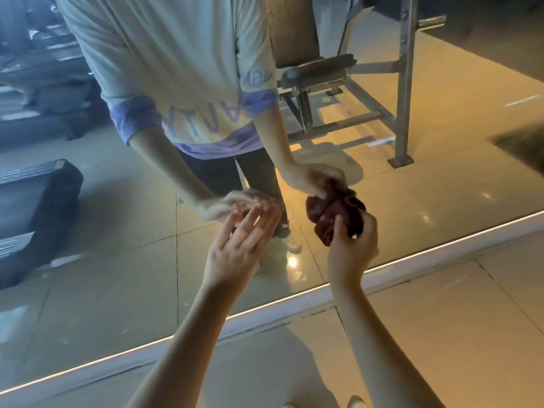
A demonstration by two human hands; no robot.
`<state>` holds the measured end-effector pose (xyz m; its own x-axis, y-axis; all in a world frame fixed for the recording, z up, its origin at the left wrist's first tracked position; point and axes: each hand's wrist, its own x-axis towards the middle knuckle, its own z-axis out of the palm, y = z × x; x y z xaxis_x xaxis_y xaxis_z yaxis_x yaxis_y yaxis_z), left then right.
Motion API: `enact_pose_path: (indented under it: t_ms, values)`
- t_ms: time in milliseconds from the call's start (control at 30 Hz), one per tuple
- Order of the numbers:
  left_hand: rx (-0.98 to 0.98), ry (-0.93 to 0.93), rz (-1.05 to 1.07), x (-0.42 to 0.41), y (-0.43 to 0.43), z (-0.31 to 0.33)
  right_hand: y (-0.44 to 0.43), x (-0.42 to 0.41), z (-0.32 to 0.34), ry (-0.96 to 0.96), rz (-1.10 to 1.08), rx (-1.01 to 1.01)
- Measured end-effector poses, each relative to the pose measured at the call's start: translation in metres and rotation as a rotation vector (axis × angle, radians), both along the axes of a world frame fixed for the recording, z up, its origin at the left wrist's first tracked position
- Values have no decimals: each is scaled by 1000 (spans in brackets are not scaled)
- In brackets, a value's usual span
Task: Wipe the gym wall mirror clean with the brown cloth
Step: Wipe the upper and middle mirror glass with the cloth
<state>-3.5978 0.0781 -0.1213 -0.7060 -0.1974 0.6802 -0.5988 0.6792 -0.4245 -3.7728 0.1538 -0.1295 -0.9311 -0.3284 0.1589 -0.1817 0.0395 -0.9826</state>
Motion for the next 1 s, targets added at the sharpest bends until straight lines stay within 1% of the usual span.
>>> enact_pose_path:
  t_ms: [100,133,167,200,267,300,333,367,467,500,533,567,667,700,733,767,800,867,900,933,1000]
  values:
    - [-20,-2,17,6,0,-1,6,15,-3,316,210,-26]
    - [-18,-4,17,6,0,-2,7,10,-6,369,227,-32]
    - [-16,-7,18,7,-1,-1,6,1,-8,351,197,-37]
    - [-11,-12,18,7,-1,-1,4,-7,-7,248,129,-42]
    - [9,-23,17,8,-1,-1,0,-12,-3,-35,-13,-30]
    - [13,-23,16,8,-2,-2,-3,-8,-2,-94,-51,-14]
    - [14,-19,15,7,-1,-2,-4,0,-1,-81,-54,-13]
    - [12,-14,14,7,-1,-2,-4,11,1,-25,-13,-26]
    - [-13,-2,16,5,-1,-3,4,31,-3,291,231,-52]
    - [-19,-3,20,5,-1,-3,6,28,-4,345,264,-64]
    - [-22,-5,23,5,-1,-3,5,22,-7,340,249,-72]
    - [-24,-9,22,6,-1,-2,4,14,-9,264,197,-72]
    - [-14,-12,11,10,0,2,-2,2,-16,-174,25,-1]
    - [8,14,15,13,2,4,-3,6,-17,-242,2,33]
    - [37,58,31,17,4,6,-4,12,-16,-238,8,50]
    - [55,109,56,20,6,9,-3,19,-13,-176,44,51]
    - [60,147,79,23,7,11,-1,26,-11,-66,100,51]
    - [48,159,98,28,7,13,5,31,-10,134,209,57]
    - [40,150,95,29,7,12,6,29,-11,156,231,60]
    - [39,142,91,29,6,11,6,26,-12,129,225,63]
    - [56,137,85,28,5,10,4,24,-14,-46,146,77]
